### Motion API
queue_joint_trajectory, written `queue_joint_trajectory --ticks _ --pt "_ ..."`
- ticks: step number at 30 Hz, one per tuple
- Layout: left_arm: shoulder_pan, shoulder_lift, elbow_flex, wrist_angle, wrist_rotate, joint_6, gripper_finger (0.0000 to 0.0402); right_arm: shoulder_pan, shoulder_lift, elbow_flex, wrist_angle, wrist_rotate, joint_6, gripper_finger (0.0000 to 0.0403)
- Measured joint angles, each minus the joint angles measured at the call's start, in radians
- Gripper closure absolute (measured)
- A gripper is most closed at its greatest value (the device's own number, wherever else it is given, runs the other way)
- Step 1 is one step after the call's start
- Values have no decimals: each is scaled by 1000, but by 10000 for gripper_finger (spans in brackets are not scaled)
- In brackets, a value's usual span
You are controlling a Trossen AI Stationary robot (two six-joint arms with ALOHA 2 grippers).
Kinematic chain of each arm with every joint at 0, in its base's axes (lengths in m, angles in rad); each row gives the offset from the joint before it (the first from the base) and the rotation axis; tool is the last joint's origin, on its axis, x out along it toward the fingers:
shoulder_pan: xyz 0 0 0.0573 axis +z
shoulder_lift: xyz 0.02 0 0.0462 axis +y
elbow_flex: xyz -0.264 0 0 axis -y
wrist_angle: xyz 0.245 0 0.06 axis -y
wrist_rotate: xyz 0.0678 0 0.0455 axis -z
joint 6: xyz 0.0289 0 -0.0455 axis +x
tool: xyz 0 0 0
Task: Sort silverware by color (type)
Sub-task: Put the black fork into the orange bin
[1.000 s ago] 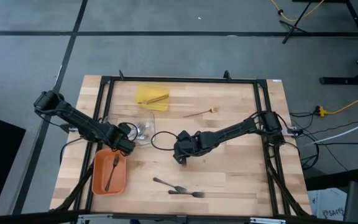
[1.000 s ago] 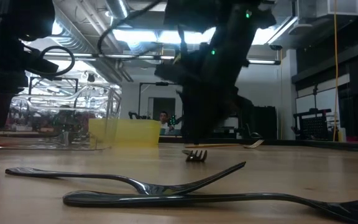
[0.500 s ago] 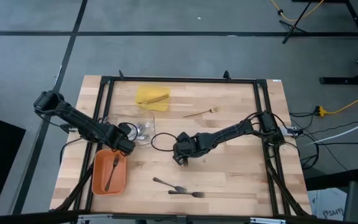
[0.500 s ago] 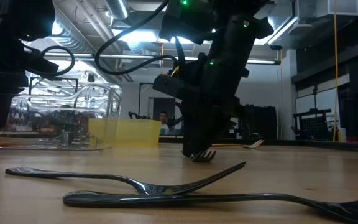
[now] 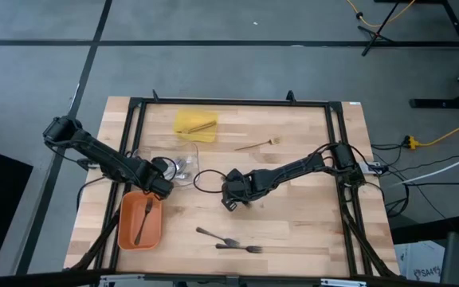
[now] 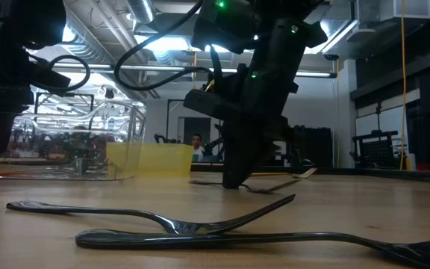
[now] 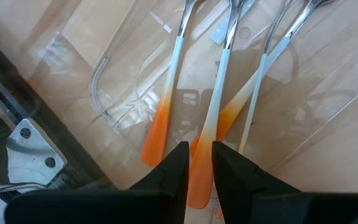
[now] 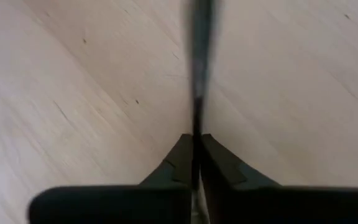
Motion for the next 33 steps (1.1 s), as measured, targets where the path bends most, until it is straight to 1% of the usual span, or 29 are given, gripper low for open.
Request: queue_joint_trajectory --ticks 2,8,21,33 --pt "0 0 0 0 5 0 337 0 0 0 0 -1 -35 398" --pt "0 -1 25 -18 29 10 337 0 0 -1 0 0 -87 400" --pt "0 -4 165 -121 31 12 337 1 -12 -3 -1 15 -253 402" --pt "0 -4 330 -124 31 144 337 1 -61 -6 -11 51 -518 402"
